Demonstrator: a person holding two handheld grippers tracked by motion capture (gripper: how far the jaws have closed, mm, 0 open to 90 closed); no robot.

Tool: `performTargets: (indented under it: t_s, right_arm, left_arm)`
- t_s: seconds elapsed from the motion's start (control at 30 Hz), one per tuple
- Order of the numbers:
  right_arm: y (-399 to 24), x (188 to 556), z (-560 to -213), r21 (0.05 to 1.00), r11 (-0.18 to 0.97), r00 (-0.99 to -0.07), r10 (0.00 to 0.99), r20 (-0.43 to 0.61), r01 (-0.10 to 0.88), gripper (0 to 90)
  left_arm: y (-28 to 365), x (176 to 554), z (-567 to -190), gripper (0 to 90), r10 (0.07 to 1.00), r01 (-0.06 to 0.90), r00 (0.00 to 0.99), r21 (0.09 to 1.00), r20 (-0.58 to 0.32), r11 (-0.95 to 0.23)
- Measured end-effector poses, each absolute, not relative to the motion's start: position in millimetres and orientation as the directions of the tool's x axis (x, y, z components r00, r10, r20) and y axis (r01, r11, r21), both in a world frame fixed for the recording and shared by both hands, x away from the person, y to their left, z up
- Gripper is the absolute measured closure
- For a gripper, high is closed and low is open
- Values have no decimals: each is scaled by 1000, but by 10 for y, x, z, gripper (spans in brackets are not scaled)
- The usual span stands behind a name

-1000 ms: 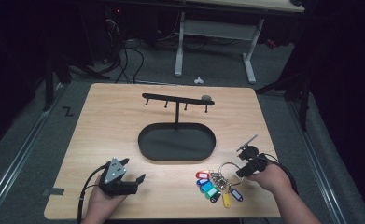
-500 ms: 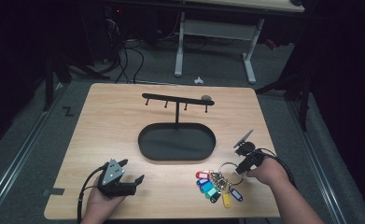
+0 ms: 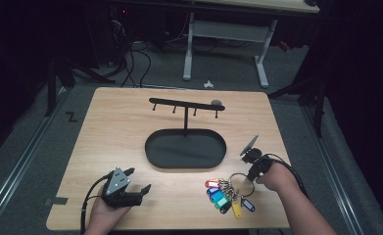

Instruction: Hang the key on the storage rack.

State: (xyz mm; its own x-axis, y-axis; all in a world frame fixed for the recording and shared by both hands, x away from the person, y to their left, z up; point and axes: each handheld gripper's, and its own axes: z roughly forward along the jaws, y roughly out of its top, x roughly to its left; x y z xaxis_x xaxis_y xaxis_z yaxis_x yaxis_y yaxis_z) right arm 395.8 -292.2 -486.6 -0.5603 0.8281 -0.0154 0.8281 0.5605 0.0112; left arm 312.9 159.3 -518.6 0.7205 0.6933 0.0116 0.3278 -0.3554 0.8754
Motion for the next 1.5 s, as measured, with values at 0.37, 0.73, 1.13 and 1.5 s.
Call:
performTargets:
  t_s: [0.37,0.73,1.13,1.5]
  right_arm:
    - [-2713,4076,-4870,-21,601,-601,799,-5,799,782]
    - [-2739,4144,-4871,-53,585,-583,811,60,809,729]
    - [-2682,4071,-4872,-42,619,-620,785,-1,784,794]
    - [-2595,4002,-4818,-19,678,-678,735,-20,735,868]
  left_arm:
    - [1637,3105,-5176,174,696,340,718,875,-5,-345]
    - [1707,3080,-5148,190,706,351,708,883,-32,-311]
    - [1818,3126,-5139,89,766,436,635,864,-96,-253]
    - [1745,3077,-5180,131,717,420,691,858,-92,-295]
